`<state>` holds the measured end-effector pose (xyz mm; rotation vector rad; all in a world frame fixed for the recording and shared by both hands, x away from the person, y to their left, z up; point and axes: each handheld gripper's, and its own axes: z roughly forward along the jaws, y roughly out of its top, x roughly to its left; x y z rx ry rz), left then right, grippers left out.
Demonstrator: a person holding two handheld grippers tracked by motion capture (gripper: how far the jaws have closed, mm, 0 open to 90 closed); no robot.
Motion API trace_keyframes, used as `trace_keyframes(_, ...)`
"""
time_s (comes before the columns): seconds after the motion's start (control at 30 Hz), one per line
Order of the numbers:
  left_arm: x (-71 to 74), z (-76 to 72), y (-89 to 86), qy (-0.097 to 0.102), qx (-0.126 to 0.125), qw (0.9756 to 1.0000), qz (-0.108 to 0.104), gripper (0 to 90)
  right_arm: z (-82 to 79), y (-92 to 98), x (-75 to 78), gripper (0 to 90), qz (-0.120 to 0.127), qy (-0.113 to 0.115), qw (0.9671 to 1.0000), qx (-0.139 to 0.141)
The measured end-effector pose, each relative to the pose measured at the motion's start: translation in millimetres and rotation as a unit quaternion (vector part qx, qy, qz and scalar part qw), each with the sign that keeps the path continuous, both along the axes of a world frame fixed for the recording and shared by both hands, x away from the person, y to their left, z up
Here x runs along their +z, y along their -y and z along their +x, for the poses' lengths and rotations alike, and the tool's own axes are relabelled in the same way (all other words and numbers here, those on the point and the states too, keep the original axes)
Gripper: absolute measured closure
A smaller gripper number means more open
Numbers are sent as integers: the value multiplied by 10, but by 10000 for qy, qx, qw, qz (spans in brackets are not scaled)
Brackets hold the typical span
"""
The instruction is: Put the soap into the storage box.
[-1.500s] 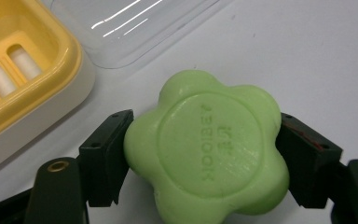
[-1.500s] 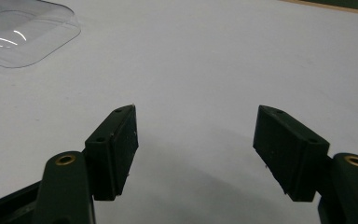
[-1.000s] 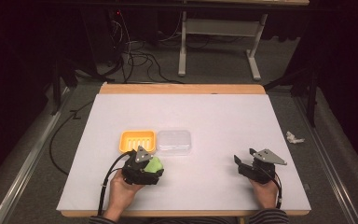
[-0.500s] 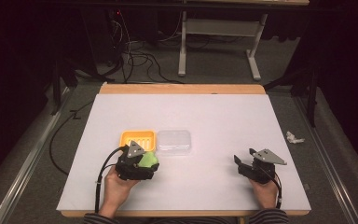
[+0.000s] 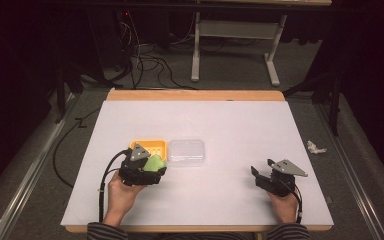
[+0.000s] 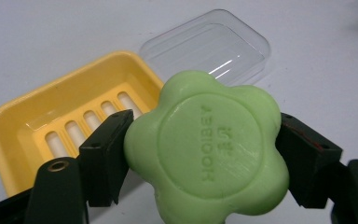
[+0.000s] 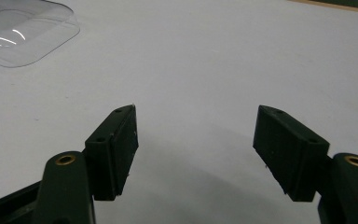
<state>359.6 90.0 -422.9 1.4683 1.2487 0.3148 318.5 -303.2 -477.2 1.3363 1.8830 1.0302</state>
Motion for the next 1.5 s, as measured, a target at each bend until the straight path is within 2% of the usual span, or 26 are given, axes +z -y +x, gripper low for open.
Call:
trace_keyframes(0.13, 28, 37, -24, 10, 31, 10000, -8, 270, 0, 0, 1, 312, -2, -13, 10000, -3)
trace_keyframes(0.23, 52, 71, -41, -6, 70, 9999, -129, 270, 2, -1, -1, 312, 4, 4, 10000, -7)
trace_keyframes(0.3, 51, 100, -51, 10, 115, 9999, -53, 270, 1, 0, -1, 312, 3, -3, 10000, -7)
trace_keyframes(0.53, 52, 171, -87, -27, 194, 9998, -83, 270, 0, -2, -1, 312, 12, 2, 10000, -14)
trace_keyframes(0.9, 66, 263, -130, 72, 408, 9991, -83, 270, -2, -2, 1, 312, -18, -5, 10000, 1)
trace_keyframes(1.07, 45, 327, -146, 50, 476, 9988, -42, 269, -3, -1, 2, 312, -14, -1, 10000, 5)
trace_keyframes(1.27, -17, 449, -168, -26, 682, 9977, -27, 269, -3, -1, 2, 312, -13, 1, 10000, 4)
trace_keyframes(1.5, -64, 524, -153, -72, 749, 9972, 8, 269, -6, -3, 2, 312, 3, -8, 10000, -6)
